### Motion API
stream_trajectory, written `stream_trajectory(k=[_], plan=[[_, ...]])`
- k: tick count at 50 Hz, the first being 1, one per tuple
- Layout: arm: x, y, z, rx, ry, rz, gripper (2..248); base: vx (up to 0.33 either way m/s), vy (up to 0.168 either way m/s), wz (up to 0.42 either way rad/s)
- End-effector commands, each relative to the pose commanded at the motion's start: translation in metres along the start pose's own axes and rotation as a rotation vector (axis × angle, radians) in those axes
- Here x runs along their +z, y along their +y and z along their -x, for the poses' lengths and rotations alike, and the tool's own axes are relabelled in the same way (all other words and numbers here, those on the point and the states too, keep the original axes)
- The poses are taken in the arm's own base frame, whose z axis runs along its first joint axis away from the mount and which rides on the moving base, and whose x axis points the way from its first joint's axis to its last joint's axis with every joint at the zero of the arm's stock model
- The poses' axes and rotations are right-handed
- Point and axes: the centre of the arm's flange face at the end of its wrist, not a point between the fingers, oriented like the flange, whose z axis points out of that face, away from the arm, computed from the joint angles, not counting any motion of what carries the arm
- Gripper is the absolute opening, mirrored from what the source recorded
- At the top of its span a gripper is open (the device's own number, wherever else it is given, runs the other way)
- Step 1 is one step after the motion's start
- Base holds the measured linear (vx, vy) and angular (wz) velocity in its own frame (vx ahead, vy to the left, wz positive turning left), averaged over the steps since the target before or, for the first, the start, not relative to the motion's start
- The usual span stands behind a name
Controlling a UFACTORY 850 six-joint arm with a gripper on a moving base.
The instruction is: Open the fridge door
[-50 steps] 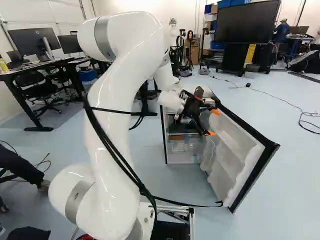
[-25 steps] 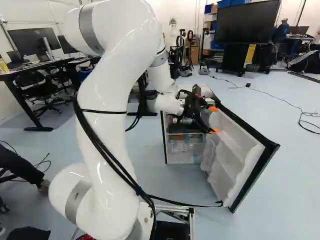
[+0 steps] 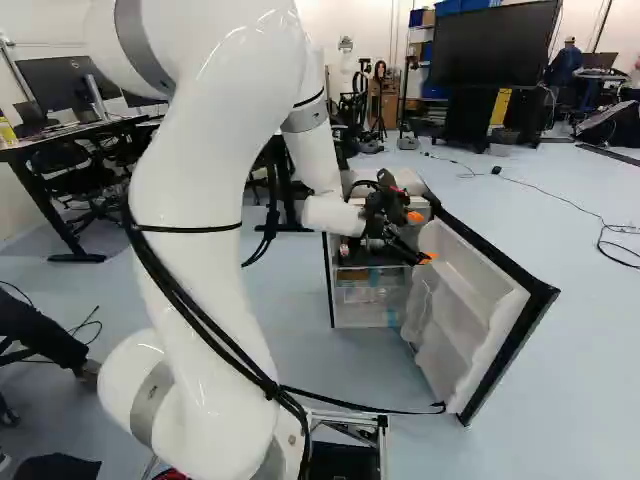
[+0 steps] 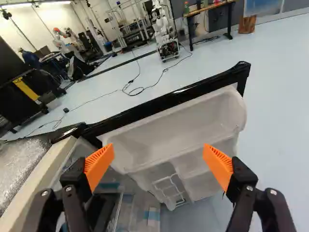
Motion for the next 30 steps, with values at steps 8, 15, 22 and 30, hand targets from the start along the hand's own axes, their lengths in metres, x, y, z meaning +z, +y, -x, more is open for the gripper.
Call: stream_trajectory(k=[8, 15, 22, 30], plan=[[-0.008, 0.008, 0.0, -0.047, -0.036, -0.056, 247, 0.0, 0.0, 0.0], [-0.015, 0.016, 0.001, -0.09, -0.072, -0.106, 247, 0.0, 0.0, 0.0], [-0.022, 0.023, 0.002, -0.131, -0.107, -0.151, 247, 0.0, 0.0, 0.0], [-0.031, 0.032, 0.004, -0.18, -0.149, -0.202, 247, 0.0, 0.0, 0.0]])
